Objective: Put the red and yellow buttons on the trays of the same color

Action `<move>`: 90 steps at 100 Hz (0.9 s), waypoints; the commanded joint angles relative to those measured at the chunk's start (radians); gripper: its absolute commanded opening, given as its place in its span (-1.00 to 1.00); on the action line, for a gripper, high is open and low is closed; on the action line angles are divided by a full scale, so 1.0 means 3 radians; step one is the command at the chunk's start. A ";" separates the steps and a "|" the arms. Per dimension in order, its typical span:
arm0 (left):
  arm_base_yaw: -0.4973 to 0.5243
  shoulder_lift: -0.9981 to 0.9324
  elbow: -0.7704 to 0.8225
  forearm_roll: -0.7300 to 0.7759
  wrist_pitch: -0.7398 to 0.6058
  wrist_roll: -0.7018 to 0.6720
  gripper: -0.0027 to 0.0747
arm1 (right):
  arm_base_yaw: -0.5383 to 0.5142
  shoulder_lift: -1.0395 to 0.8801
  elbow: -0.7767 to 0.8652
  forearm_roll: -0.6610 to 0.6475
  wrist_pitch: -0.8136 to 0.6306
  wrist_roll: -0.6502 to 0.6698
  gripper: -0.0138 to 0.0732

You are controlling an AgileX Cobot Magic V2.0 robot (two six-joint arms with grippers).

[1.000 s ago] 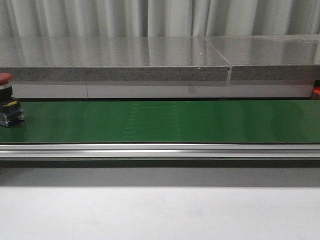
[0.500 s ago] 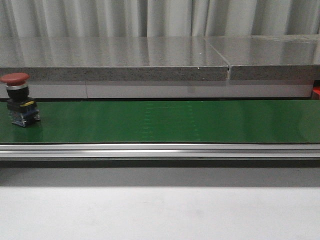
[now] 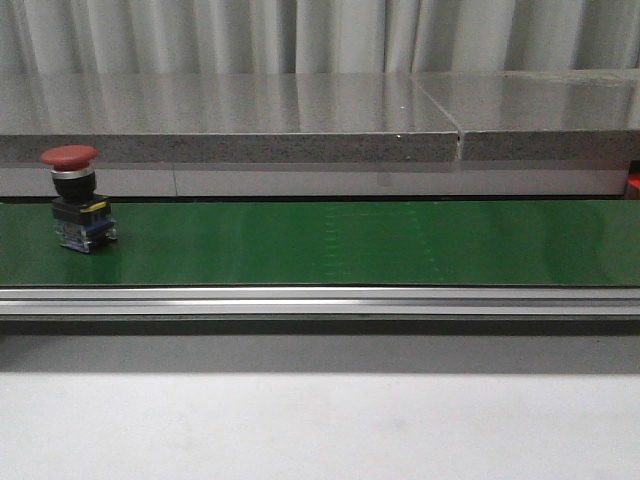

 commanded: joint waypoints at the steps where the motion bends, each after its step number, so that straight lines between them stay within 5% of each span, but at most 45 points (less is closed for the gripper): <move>1: -0.0001 -0.0161 -0.0092 -0.0013 -0.0113 -0.0033 -0.70 | 0.0003 -0.0017 -0.0083 0.0037 -0.0206 -0.0030 -0.84; 11: -0.0001 -0.0209 -0.0092 -0.0013 -0.0050 -0.0033 -0.98 | 0.0003 -0.0017 -0.0083 0.0037 -0.0206 -0.0030 -0.84; 47: -0.0104 -0.0962 -0.0092 -0.0013 0.0156 -0.0012 -0.98 | 0.0003 -0.0017 -0.0083 0.0037 -0.0206 -0.0030 -0.84; 90: -0.0902 -0.1642 -0.0092 -0.0013 0.0358 0.0237 -0.98 | 0.0003 -0.0017 -0.0083 0.0037 -0.0206 -0.0030 -0.84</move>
